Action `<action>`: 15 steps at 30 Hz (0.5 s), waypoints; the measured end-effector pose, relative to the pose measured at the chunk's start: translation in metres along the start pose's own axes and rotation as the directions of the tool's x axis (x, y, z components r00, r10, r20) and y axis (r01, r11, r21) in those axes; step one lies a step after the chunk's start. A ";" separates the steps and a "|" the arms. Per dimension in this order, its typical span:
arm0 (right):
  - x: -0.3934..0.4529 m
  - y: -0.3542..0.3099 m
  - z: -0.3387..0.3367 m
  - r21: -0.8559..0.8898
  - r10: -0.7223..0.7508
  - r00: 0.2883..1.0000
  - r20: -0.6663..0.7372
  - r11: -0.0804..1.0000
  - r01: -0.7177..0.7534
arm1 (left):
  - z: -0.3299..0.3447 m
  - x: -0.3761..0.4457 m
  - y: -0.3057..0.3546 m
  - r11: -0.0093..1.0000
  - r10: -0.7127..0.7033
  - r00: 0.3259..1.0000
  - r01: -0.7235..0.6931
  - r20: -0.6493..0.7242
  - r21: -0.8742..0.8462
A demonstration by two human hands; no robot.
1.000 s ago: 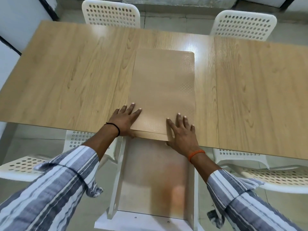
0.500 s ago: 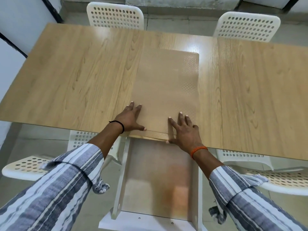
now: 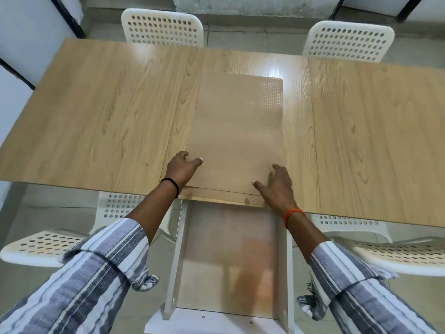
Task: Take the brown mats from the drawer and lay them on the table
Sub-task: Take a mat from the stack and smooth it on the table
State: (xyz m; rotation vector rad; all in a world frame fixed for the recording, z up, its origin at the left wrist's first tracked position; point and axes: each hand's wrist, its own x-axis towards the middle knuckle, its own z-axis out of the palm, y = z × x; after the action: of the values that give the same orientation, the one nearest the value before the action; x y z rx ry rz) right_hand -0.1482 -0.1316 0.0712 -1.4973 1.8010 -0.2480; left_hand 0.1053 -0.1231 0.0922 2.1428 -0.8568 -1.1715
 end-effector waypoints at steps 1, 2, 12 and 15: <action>0.001 -0.001 -0.004 0.035 -0.001 1.000 0.015 0.999 0.001 | 0.000 0.000 0.003 0.999 -0.017 1.000 0.017 -0.018 -0.036; 0.003 -0.003 -0.008 0.067 0.000 1.000 0.031 0.998 -0.002 | 0.001 0.001 0.006 0.998 -0.030 0.999 0.028 -0.033 -0.065; 0.011 -0.008 -0.029 0.253 0.089 0.995 0.048 0.963 -0.098 | 0.008 -0.004 0.014 0.997 -0.042 0.986 0.030 -0.163 -0.078; 0.009 -0.007 -0.031 0.201 0.061 0.997 0.052 0.977 -0.070 | 0.005 -0.005 0.012 0.999 -0.013 0.981 0.003 -0.192 -0.052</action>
State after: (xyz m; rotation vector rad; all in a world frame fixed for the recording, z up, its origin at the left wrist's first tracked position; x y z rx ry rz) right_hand -0.1634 -0.1515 0.0932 -1.2883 1.7297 -0.3511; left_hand 0.0959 -0.1277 0.1008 2.1769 -0.7256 -0.9597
